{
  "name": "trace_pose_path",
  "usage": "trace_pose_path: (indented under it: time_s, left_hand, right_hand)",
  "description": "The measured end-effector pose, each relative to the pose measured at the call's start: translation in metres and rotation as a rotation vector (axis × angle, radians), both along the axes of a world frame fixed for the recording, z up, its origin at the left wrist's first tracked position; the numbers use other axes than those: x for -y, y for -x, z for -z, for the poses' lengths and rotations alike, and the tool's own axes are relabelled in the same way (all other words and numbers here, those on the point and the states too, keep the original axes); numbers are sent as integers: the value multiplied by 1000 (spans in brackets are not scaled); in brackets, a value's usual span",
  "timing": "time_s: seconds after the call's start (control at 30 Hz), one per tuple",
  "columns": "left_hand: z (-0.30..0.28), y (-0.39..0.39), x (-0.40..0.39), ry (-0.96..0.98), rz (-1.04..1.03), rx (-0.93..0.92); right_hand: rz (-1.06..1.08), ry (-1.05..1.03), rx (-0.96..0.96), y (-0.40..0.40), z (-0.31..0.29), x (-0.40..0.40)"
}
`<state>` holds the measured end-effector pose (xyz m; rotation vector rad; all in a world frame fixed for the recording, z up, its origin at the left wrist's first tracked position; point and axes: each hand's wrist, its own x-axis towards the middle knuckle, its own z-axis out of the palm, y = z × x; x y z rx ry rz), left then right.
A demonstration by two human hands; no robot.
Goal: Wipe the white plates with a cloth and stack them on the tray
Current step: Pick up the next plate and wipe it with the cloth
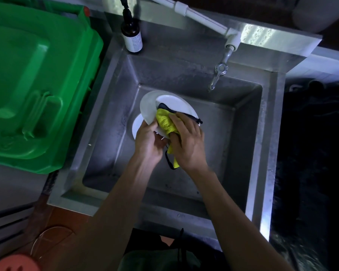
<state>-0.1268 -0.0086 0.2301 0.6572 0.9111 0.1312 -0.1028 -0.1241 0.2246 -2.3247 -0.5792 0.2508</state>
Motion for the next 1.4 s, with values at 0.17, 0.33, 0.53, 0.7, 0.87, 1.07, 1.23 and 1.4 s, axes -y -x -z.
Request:
trace_pose_path:
  time_s: [0.17, 0.33, 0.53, 0.7, 0.87, 1.07, 1.23, 1.4]
  left_hand:
    - [2, 4, 2, 49, -74, -19]
    - [8, 13, 7, 51, -63, -10]
    - [10, 22, 2, 16, -7, 51]
    - [12, 27, -5, -4, 33, 60]
    - [6, 30, -12, -54, 147, 77]
    - [3, 41, -22, -129, 298, 114]
    - [1, 48, -22, -153, 364, 102]
    - [4, 52, -24, -212, 447, 68]
  right_hand:
    - [84, -6, -3, 21, 0, -4]
    - [130, 11, -45, 27, 7, 2]
    - [261, -164, -266, 19, 17, 11]
    - [286, -230, -335, -5, 24, 20]
    - [302, -255, -397, -25, 29, 28]
    - [360, -221, -482, -47, 26, 29]
    - [381, -227, -474, -57, 20, 27]
    - [297, -193, -390, -60, 15, 22]
